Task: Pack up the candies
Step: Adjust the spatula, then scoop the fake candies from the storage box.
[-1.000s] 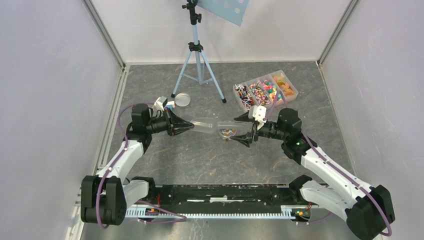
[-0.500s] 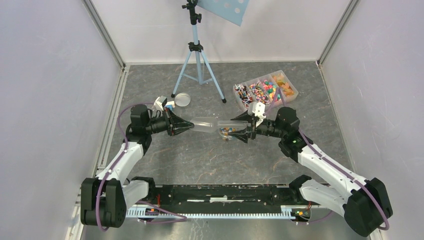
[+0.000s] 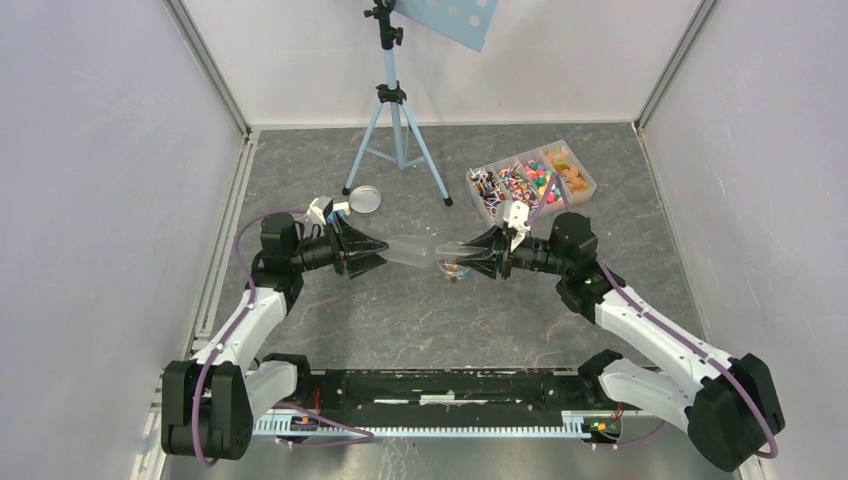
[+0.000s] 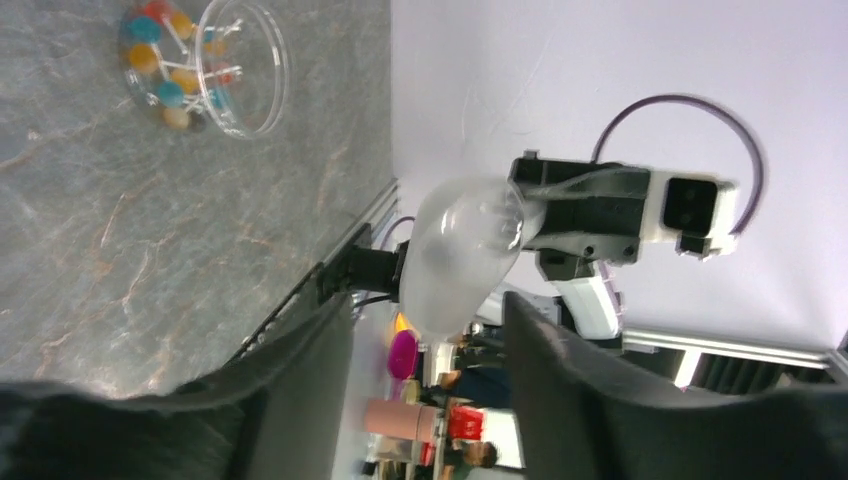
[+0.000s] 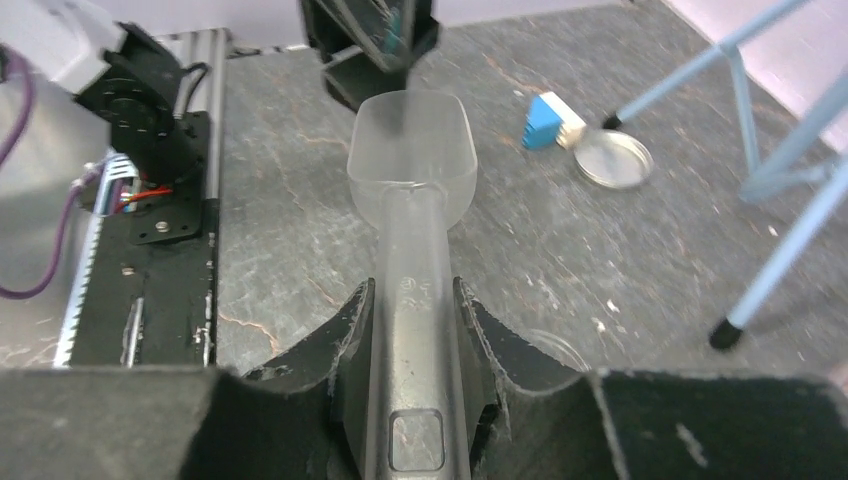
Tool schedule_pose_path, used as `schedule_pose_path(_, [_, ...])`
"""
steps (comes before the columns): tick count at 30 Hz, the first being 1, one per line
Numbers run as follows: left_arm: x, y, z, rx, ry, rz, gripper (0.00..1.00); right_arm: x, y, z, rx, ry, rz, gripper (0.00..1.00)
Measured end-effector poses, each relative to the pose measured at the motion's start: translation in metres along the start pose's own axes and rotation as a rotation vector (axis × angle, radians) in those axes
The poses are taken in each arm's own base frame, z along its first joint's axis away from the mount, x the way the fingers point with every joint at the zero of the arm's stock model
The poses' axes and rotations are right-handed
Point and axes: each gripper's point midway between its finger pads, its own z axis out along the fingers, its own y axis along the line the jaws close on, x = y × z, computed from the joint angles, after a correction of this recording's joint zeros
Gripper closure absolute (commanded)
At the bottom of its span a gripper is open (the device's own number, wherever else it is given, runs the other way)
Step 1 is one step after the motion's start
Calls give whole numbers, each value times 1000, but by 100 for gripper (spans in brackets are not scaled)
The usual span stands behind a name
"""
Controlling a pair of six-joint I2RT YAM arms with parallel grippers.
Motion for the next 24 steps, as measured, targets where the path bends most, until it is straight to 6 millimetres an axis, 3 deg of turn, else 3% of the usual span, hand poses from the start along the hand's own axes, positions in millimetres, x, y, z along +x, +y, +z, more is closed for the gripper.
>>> schedule_pose_path(1, [0,1,0,-4,-2,3,0,2,-3,-1,22,15,5,100])
schedule_pose_path(4, [-4,4,-1,-60,-21,21,0,2,-22,-7,134,81,13,100])
schedule_pose_path(10, [-26,-8,-13,-222,-110,247,0,-40,-71,-36,443,176,-40,100])
schedule_pose_path(14, [-27,4,-29,-331,-159,376,0,-53,-103,-60,648,281,-38,100])
schedule_pose_path(17, [-28,22,-40,-435,-178,420,0,-42,-125,-72,762,402,-16,100])
schedule_pose_path(24, [-25,51,-50,-535,-175,453,0,20,-148,-92,873,764,58,100])
